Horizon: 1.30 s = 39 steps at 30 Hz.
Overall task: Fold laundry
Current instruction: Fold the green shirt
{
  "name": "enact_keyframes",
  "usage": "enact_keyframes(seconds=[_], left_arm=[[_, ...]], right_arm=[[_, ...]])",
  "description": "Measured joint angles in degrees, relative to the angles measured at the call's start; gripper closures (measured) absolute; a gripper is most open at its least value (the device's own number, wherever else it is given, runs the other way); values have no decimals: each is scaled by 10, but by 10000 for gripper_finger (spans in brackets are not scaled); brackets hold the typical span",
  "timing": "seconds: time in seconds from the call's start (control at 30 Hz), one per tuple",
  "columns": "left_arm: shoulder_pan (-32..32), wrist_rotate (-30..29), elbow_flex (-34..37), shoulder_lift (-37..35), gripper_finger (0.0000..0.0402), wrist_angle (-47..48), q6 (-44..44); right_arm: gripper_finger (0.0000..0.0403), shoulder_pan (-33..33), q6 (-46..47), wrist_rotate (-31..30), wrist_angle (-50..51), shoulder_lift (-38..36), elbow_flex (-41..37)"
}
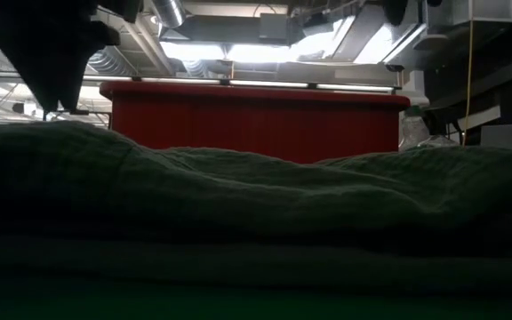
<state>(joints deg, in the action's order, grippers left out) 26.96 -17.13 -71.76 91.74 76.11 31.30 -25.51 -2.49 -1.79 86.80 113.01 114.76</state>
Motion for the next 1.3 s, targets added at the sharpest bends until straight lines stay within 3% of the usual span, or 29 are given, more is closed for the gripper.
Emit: enact_keyframes(seconds=[0.13,0.3,0.43,0.57,0.87,1.03,1.3], left_arm=[[-22,0,68,-86,273,-46,31],[-22,38,214,-185,273,-294,82],[-15,64,297,-211,273,-462,94],[-6,63,330,-206,273,-511,114],[11,47,367,-193,273,-513,182],[24,45,394,-193,273,-513,228],[28,23,435,-193,273,-514,289]], right_arm=[[256,5,22,-30,-148,-114,-167],[256,25,39,2,-422,-230,-394],[256,42,108,22,-629,-255,-513],[256,47,142,29,-754,-243,-583],[256,46,143,24,-806,-158,-622],[256,46,147,61,-794,-111,-622],[256,46,164,82,-779,-107,-620]])
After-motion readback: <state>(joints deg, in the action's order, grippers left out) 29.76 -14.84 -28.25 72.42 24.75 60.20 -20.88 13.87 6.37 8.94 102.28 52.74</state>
